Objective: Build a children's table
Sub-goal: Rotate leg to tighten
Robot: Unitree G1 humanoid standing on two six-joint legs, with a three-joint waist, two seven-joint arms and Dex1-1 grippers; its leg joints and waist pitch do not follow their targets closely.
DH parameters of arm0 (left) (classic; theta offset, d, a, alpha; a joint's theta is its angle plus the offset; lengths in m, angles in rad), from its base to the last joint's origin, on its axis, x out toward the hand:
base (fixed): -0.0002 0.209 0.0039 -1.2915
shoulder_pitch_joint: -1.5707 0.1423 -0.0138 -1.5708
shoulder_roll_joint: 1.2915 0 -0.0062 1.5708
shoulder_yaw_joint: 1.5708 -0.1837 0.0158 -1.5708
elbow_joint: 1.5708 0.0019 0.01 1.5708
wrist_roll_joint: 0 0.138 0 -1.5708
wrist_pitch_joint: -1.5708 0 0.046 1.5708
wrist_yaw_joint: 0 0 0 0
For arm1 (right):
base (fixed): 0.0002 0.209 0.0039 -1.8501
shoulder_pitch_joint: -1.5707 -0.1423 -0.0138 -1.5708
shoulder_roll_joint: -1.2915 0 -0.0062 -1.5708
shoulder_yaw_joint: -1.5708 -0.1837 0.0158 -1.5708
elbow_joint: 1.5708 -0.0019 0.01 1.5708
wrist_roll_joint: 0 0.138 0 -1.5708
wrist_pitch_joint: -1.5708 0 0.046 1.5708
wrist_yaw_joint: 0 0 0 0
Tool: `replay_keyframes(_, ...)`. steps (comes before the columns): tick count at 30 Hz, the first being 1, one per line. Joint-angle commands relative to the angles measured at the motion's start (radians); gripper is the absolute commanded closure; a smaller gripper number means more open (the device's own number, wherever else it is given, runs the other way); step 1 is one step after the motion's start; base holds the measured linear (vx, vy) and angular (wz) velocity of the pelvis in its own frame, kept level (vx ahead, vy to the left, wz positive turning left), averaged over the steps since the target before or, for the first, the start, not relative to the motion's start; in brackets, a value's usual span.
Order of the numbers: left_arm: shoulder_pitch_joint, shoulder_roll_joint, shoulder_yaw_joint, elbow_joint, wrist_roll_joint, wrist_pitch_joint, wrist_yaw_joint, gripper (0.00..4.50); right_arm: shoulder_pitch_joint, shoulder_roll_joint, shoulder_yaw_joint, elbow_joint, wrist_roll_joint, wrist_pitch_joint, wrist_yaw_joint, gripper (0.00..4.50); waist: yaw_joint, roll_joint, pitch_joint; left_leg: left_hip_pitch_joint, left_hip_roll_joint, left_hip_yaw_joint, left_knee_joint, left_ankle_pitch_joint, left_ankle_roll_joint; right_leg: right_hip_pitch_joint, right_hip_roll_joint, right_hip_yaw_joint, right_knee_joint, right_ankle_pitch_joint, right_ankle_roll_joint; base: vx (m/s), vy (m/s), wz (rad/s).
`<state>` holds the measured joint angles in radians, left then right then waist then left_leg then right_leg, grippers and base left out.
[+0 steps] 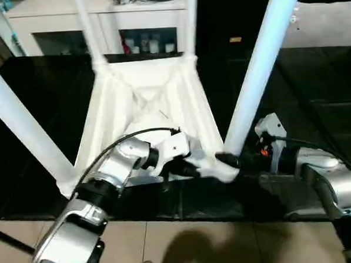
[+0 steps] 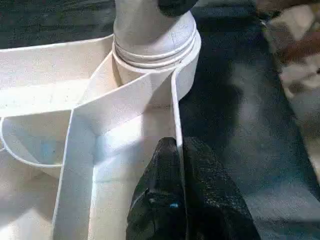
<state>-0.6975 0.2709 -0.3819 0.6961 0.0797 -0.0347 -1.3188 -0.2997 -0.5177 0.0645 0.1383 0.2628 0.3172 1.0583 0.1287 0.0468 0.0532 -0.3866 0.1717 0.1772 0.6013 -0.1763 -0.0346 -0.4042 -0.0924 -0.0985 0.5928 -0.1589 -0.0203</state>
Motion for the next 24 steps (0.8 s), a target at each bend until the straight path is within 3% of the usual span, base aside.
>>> replay_keyframes(1,-0.01,0.02,-0.037,-0.042,0.004,-0.054,-0.101,4.5,0.019,-0.048,-0.01,-0.005,0.035,-0.046,0.114,0.02,-0.003,-0.014,-0.074,0.021,0.065,-0.018,-0.067,-0.216,0.077,0.054,-0.076,0.053,-0.075,-0.283,-0.181,0.0,0.0,0.0)
replay_keyframes(4,-0.014,0.03,-0.043,-0.043,-0.006,-0.066,-0.134,4.5,0.022,-0.063,0.002,-0.006,0.057,-0.05,0.188,0.02,0.005,-0.018,-0.073,0.021,0.066,-0.017,-0.068,-0.217,0.084,0.054,-0.076,0.052,-0.076,-0.309,-0.176,0.0,0.0,0.0)
replay_keyframes(9,-0.019,0.04,-0.055,-0.043,-0.01,-0.092,-0.157,4.5,0.018,-0.083,0.037,0.004,0.076,-0.042,0.261,0.4,0.006,-0.02,-0.073,0.022,0.067,-0.019,-0.069,-0.217,0.077,0.051,-0.076,0.052,-0.078,-0.33,-0.175,0.0,0.0,0.0)
replay_keyframes(14,-0.024,0.036,-0.056,-0.038,-0.011,-0.096,-0.165,4.5,0.011,-0.077,0.046,0.025,0.079,-0.048,0.277,0.97,0.005,-0.02,-0.073,0.022,0.065,-0.019,-0.069,-0.219,0.073,0.051,-0.076,0.051,-0.079,-0.343,-0.173,0.0,0.0,0.0)
replay_keyframes(15,-0.023,0.036,-0.054,-0.037,-0.01,-0.099,-0.168,4.5,0.012,-0.078,0.048,0.026,0.08,-0.047,0.289,1.1,0.005,-0.016,-0.074,0.021,0.065,-0.019,-0.069,-0.219,0.073,0.051,-0.075,0.051,-0.08,-0.338,-0.174,0.0,0.0,0.0)
replay_keyframes(24,-0.022,0.043,-0.056,-0.03,-0.013,-0.105,-0.175,4.5,0.012,-0.082,0.061,0.026,0.092,-0.024,0.32,1.84,0.007,-0.02,-0.074,0.02,0.065,-0.019,-0.067,-0.205,0.08,0.052,-0.075,0.05,-0.078,-0.331,-0.175,0.0,0.0,0.0)
